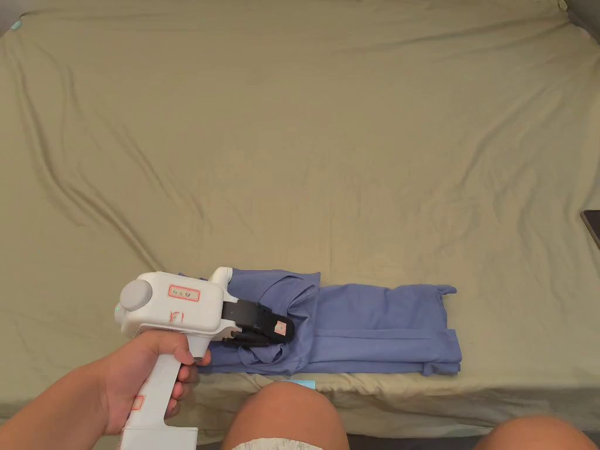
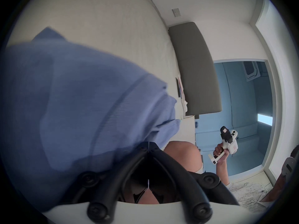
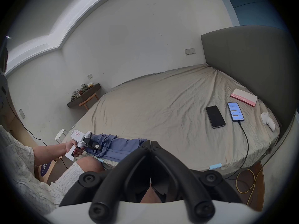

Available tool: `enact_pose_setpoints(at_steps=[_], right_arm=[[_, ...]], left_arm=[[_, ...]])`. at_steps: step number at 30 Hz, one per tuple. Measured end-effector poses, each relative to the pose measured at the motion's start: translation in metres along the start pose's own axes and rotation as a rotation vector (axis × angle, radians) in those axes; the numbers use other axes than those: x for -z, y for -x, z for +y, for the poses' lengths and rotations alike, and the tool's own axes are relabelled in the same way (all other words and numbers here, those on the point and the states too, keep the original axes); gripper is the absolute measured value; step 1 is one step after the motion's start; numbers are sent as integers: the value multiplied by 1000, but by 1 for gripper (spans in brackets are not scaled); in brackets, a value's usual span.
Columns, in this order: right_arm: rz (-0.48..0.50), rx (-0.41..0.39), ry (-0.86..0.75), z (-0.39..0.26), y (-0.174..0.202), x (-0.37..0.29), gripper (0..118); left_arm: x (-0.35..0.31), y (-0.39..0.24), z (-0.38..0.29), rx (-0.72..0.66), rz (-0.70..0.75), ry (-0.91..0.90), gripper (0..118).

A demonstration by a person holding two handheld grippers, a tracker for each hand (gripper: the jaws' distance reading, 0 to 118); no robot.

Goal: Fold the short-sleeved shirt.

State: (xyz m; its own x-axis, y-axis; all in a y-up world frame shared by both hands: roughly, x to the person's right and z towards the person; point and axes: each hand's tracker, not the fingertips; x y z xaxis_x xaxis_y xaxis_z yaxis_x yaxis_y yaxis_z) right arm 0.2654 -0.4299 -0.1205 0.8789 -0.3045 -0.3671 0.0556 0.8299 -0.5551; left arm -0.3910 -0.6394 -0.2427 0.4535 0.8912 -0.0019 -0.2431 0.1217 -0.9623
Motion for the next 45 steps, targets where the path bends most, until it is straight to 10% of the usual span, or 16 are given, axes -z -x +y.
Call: enact_pose_setpoints(at_steps=[6,17,25,29,45], right_arm=[[30,-7,-6,5,1,4,0],[205,-119,42,29,59,63,0],[306,-203,72,44,107,97,0],[313,-213,79,45,110,99,0],[266,-191,141,37,102,109,0]], left_arm=[[-99,-25,9,150,126,-74,0],[-175,46,-18,20,412,-202,0],[-156,52,-12,-24,266,-261,11],[-152,59,-7,-18,297,-262,46],[-153,83,5,-20,31,-159,51]])
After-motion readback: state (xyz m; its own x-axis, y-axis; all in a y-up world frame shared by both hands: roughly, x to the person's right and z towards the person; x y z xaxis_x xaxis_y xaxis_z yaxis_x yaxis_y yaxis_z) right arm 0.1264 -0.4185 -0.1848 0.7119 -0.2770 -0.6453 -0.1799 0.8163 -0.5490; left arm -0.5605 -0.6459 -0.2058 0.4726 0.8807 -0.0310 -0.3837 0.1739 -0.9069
